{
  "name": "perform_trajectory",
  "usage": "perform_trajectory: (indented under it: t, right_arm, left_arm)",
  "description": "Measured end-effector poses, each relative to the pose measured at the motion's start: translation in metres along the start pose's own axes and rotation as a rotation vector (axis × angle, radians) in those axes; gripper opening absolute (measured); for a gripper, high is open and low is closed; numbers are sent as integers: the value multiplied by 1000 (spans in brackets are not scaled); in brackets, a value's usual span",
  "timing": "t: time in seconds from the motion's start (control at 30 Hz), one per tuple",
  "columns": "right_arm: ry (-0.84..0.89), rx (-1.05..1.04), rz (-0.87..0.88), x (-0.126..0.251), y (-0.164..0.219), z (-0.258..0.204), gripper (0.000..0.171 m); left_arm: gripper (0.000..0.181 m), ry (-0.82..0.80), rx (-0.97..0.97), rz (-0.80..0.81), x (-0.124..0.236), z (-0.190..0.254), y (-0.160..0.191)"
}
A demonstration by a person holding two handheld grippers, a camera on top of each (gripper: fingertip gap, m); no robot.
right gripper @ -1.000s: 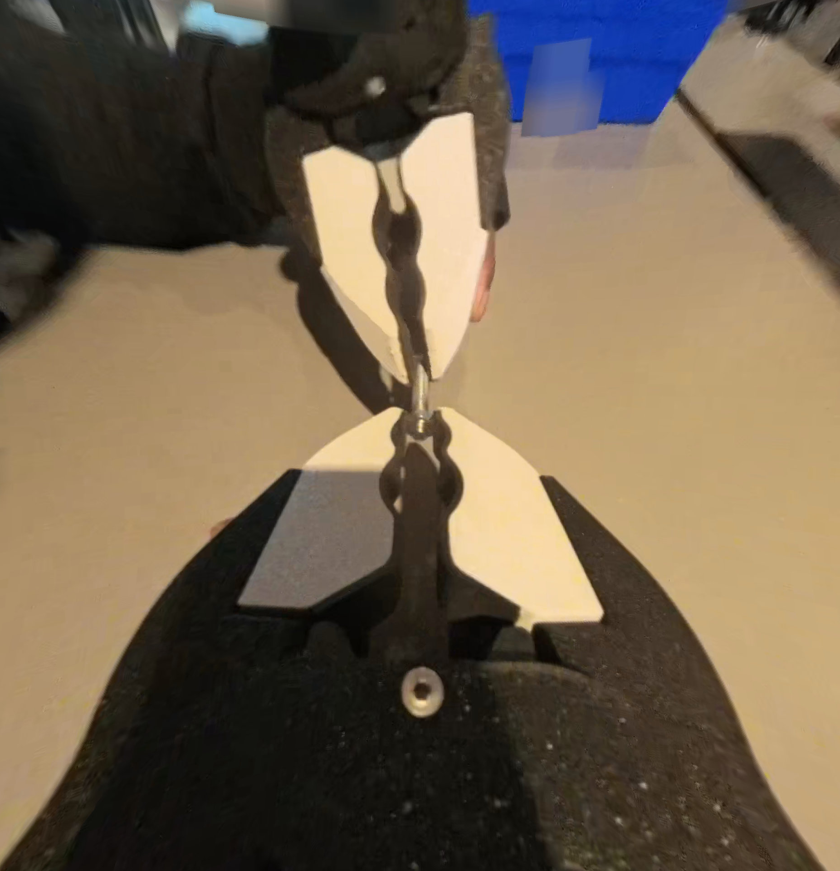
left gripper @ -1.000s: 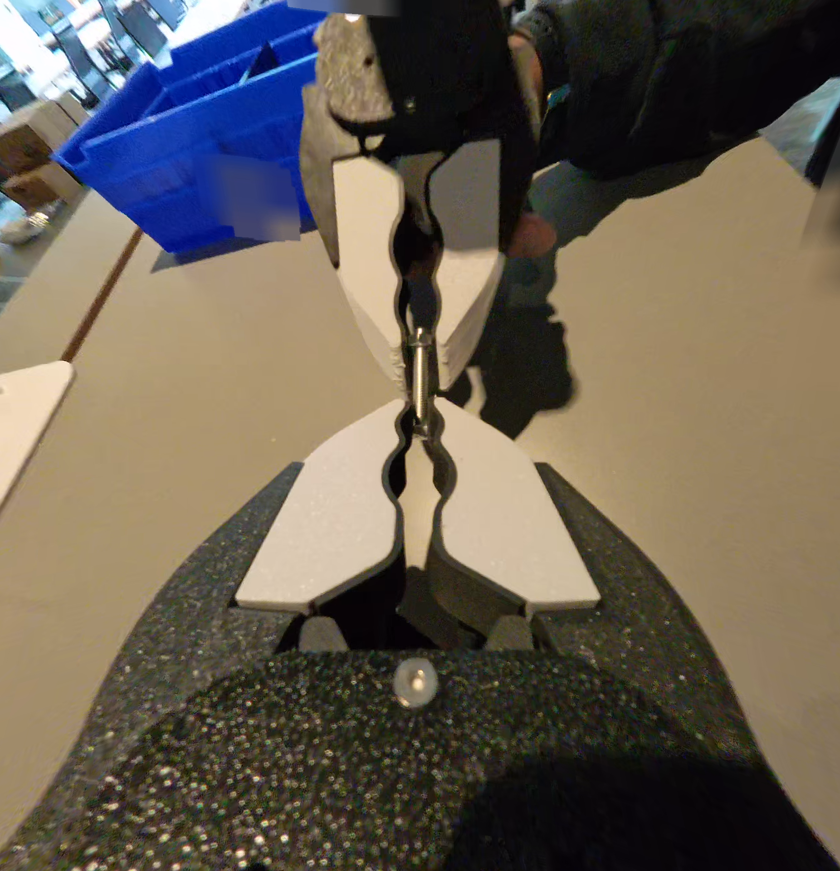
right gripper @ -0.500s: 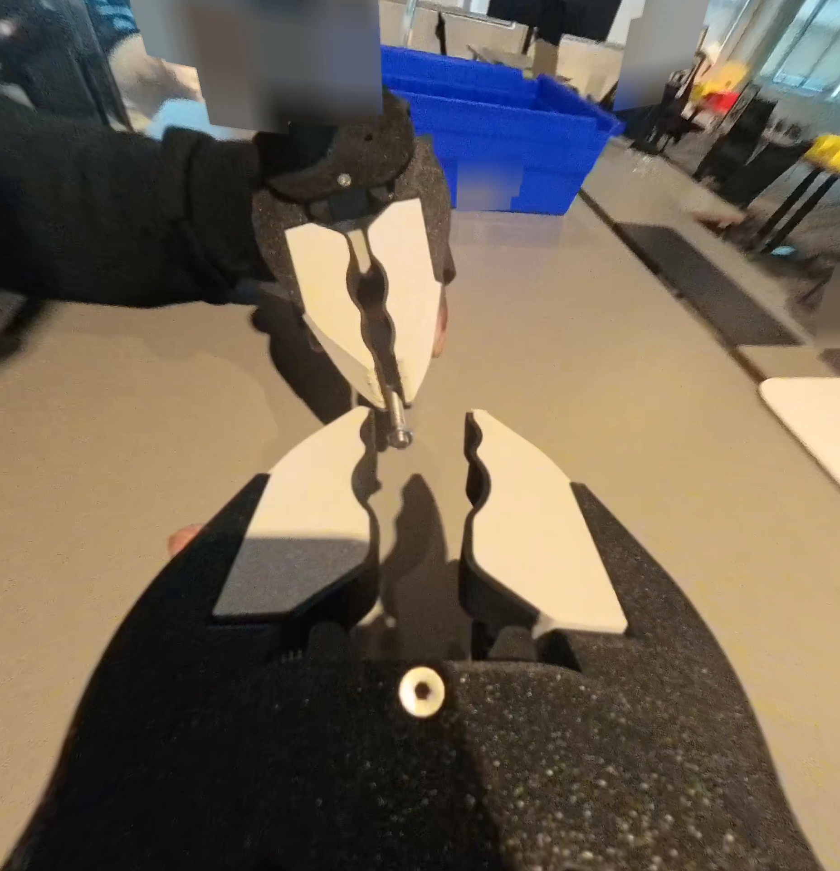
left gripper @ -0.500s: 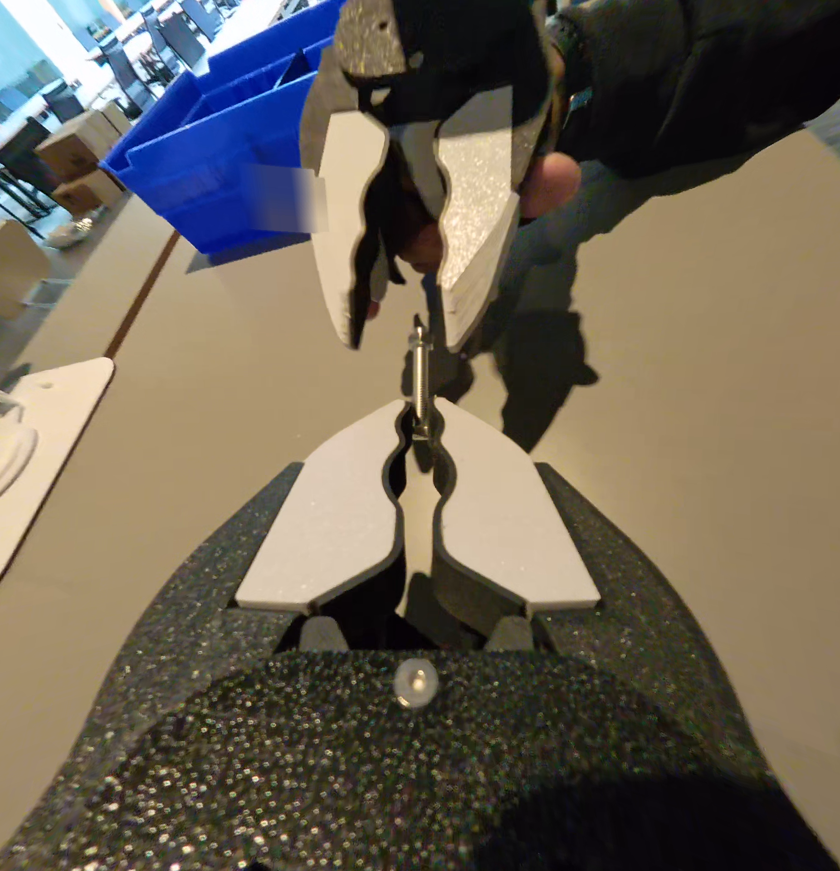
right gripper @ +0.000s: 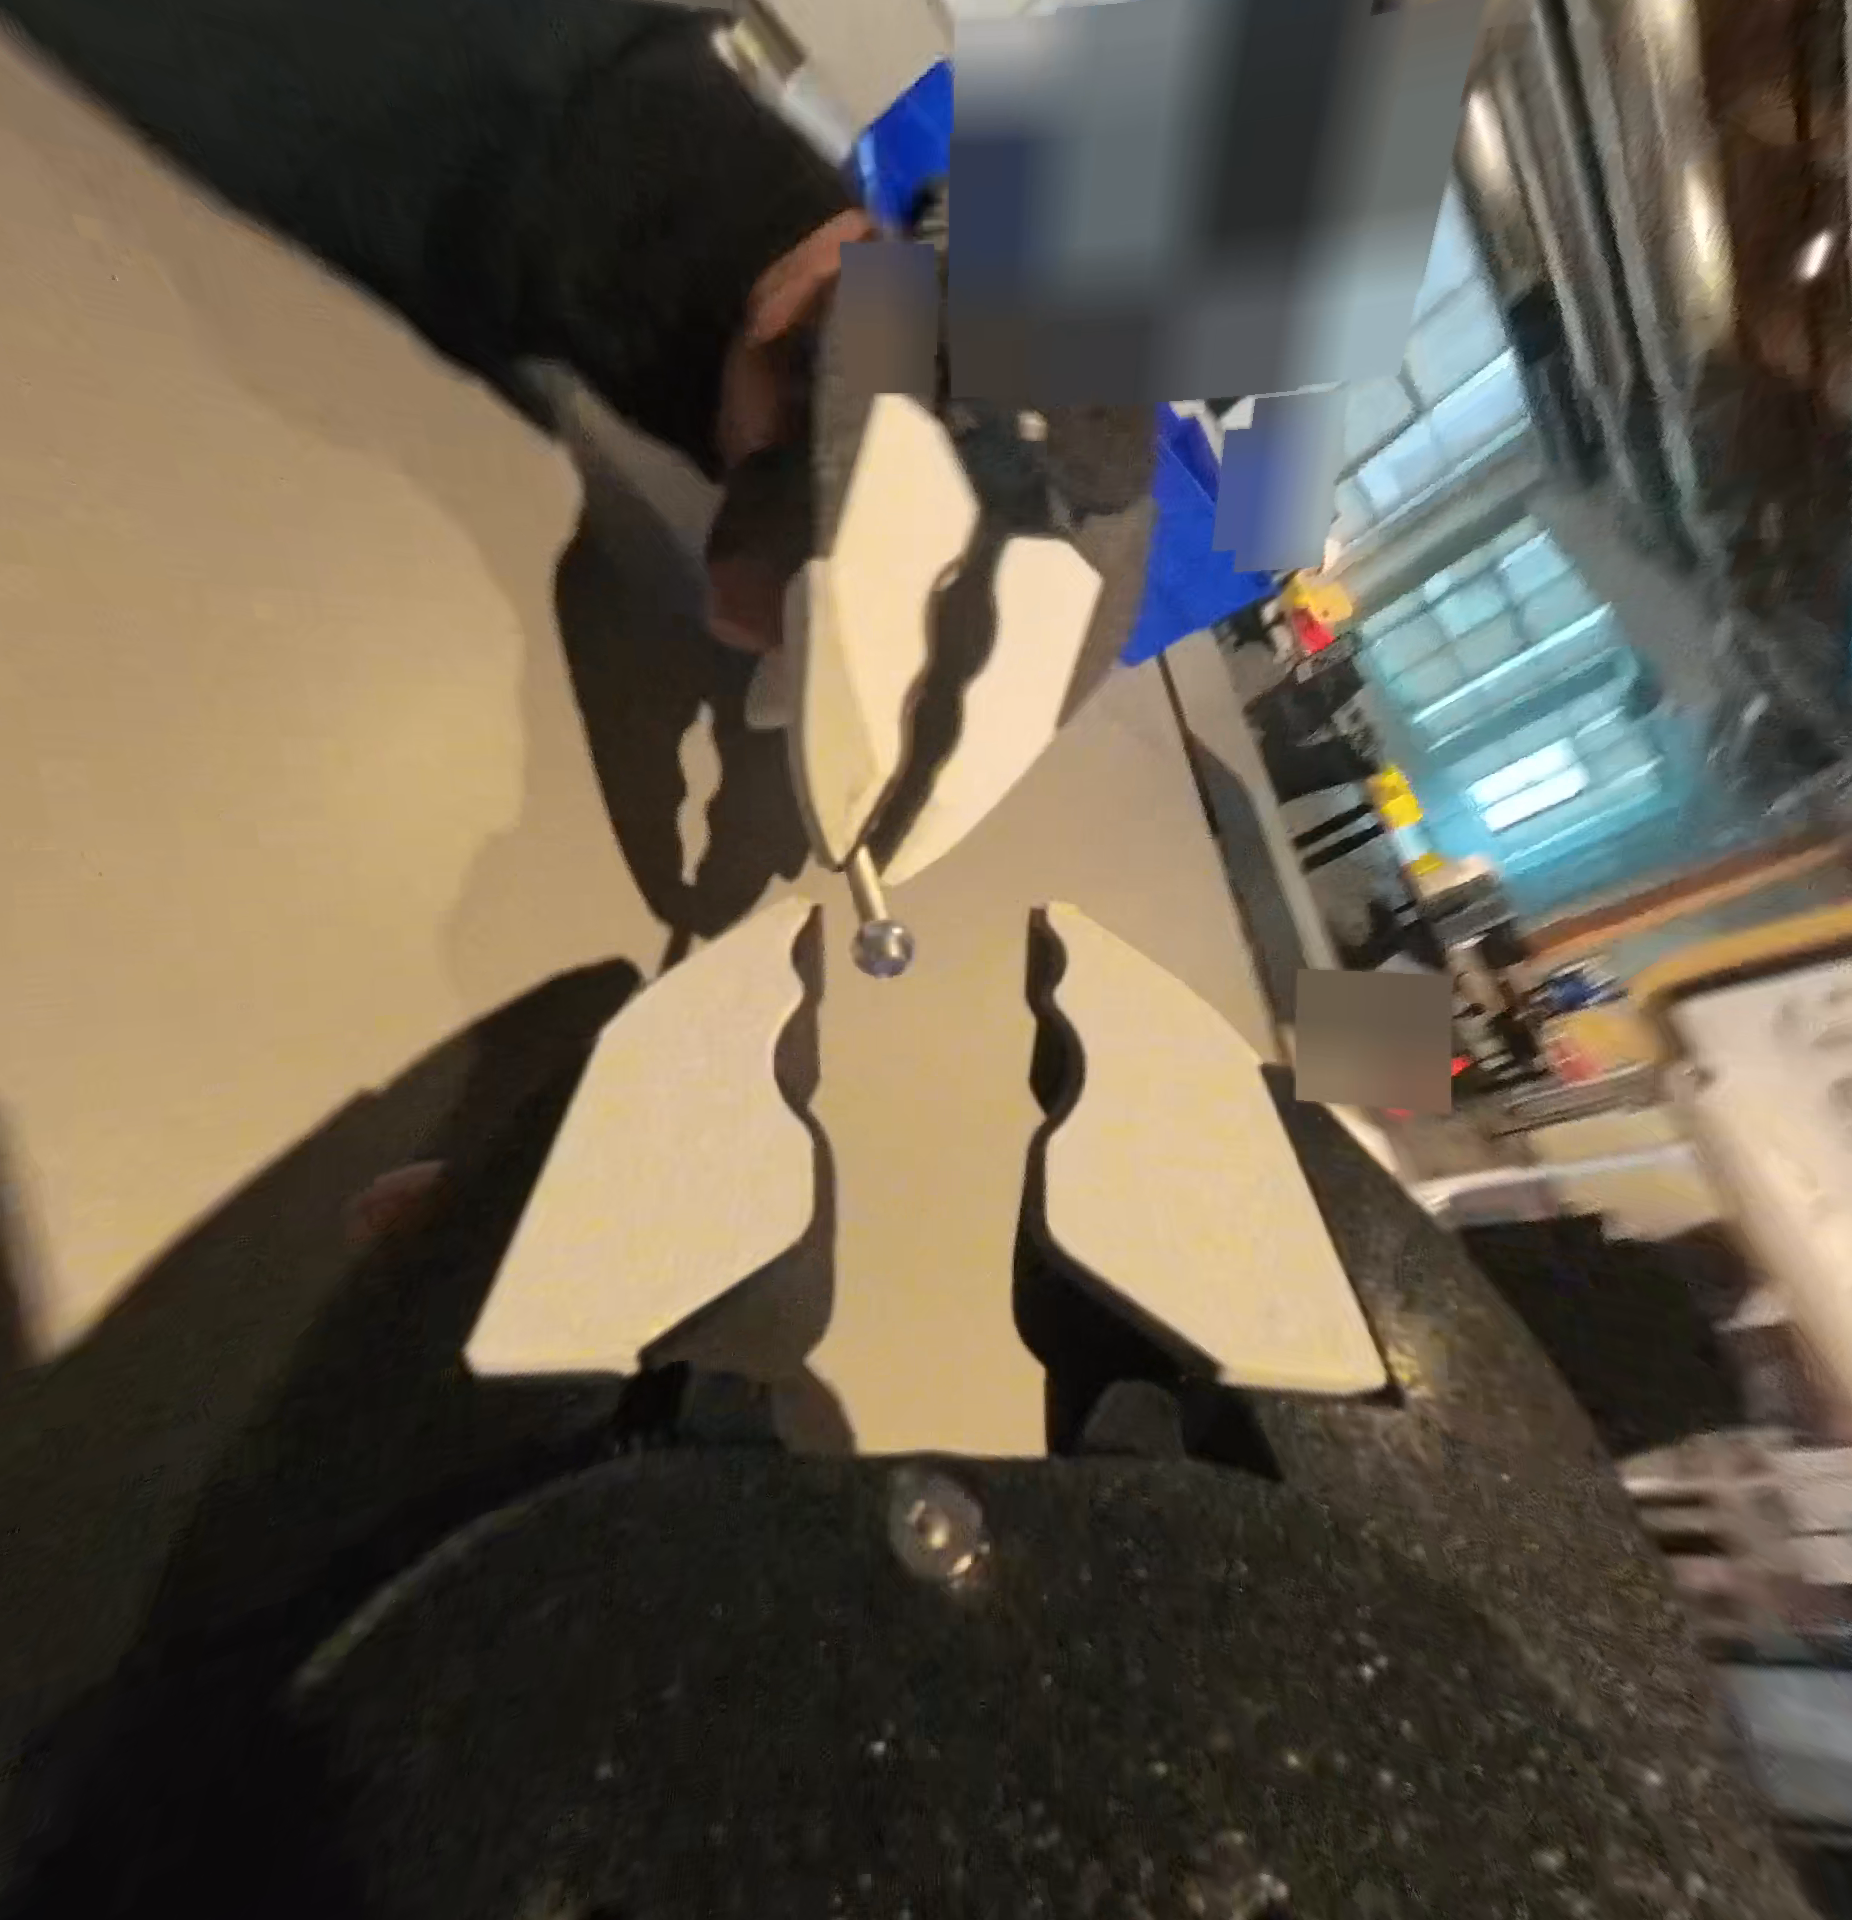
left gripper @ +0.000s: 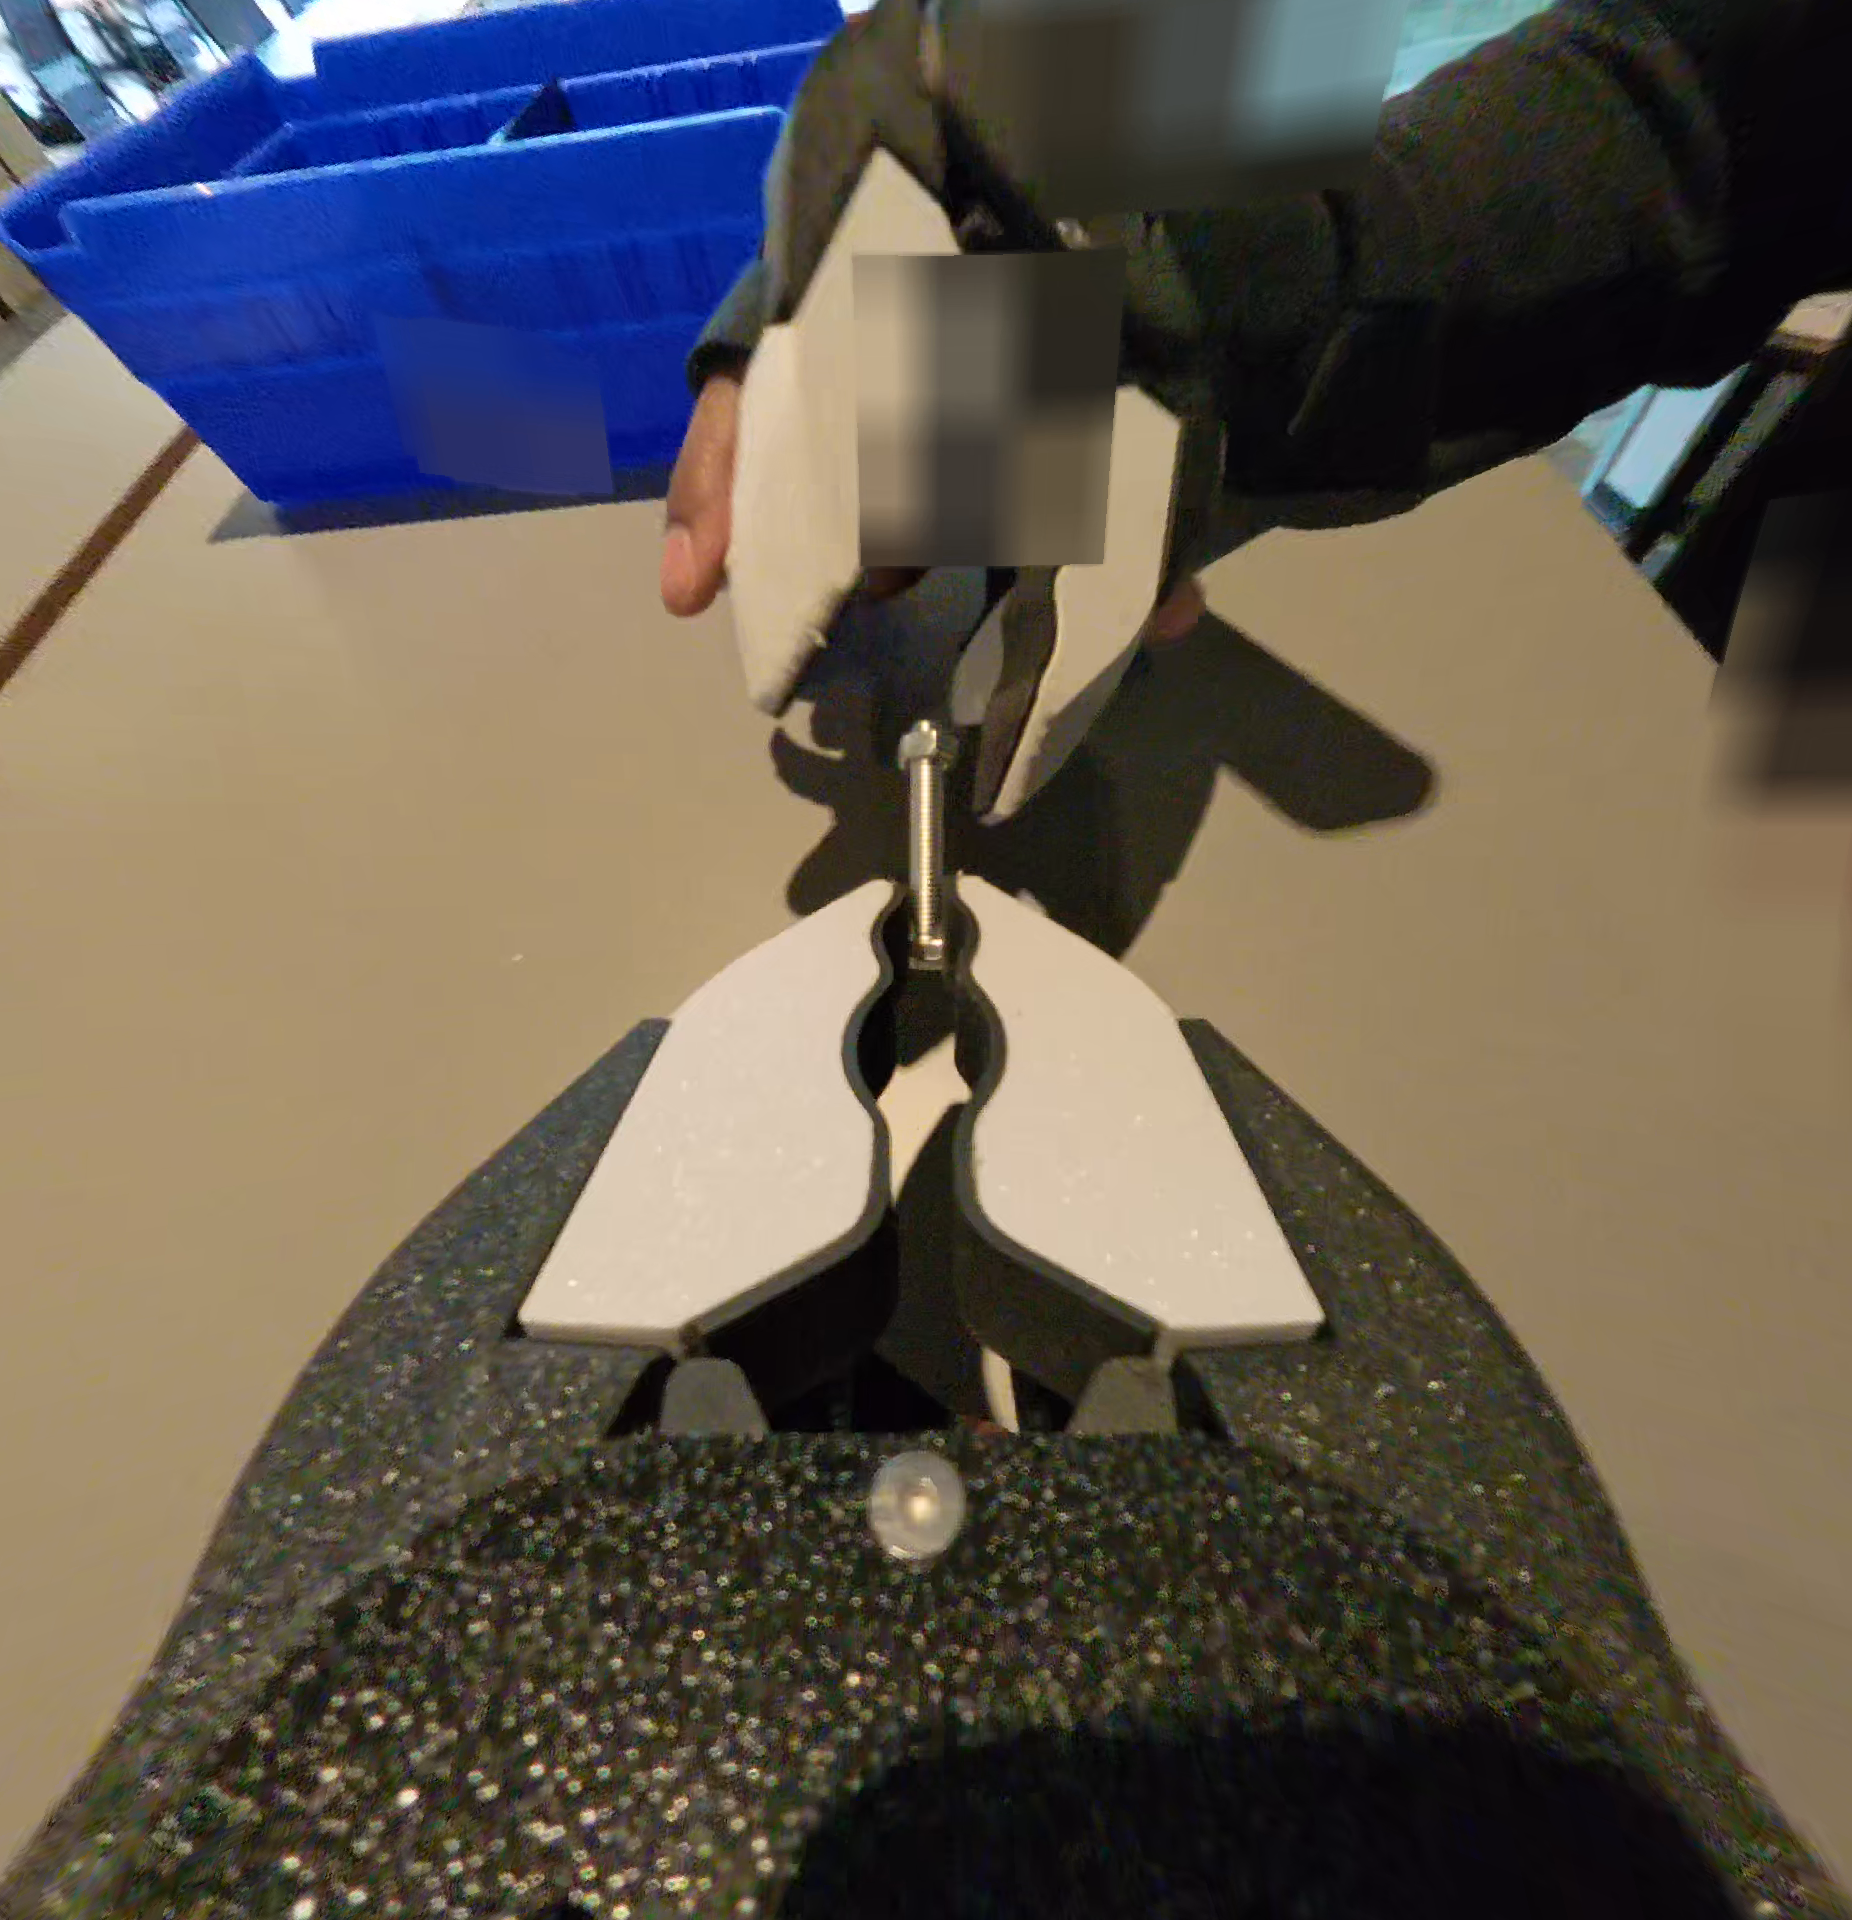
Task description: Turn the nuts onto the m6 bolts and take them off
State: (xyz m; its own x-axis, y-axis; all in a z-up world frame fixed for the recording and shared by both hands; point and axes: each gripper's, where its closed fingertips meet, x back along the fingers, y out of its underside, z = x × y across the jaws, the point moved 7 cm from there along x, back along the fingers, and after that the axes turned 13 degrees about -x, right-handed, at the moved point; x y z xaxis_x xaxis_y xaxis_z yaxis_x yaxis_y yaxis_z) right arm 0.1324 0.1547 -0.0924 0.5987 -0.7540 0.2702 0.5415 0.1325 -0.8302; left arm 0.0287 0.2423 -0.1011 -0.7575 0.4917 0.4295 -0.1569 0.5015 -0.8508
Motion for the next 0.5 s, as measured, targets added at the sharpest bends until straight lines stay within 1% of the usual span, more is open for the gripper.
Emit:
perform_trajectory:
  t: [0.07,0.13,0.2,0.27,0.3,0.33,0.37,0.43,0.5]
  right_arm:
    - [-50,-211,2,2,-1,8,44]
    - [-103,-366,2,2,-1,13,45]
    - [-137,-460,0,1,0,15,42]
    - [-177,-511,-26,-2,2,13,38]
    - [-180,-509,-49,-4,4,12,34]
    - [-173,-485,-77,-5,7,10,26]
    - [-166,-437,-95,-6,8,9,13]
    - [-146,-283,-89,-5,8,2,12]
    - [-103,-24,-72,-4,9,-8,12]
  left_arm:
    - [5,-48,-52,-18,0,-2,-2]
    - [5,-90,-105,-45,0,-2,-3]
    - [5,-111,-143,-65,-1,-2,-5]
    - [5,-116,-152,-59,-3,-2,-7]
    - [5,-112,-150,-50,-3,-1,-7]
    - [5,-107,-144,-43,-4,-1,-8]
    - [5,-100,-127,-39,-3,-2,-7]
    - [5,-41,-69,-26,-4,0,-5]
    - [6,41,-4,-12,-5,5,-3]
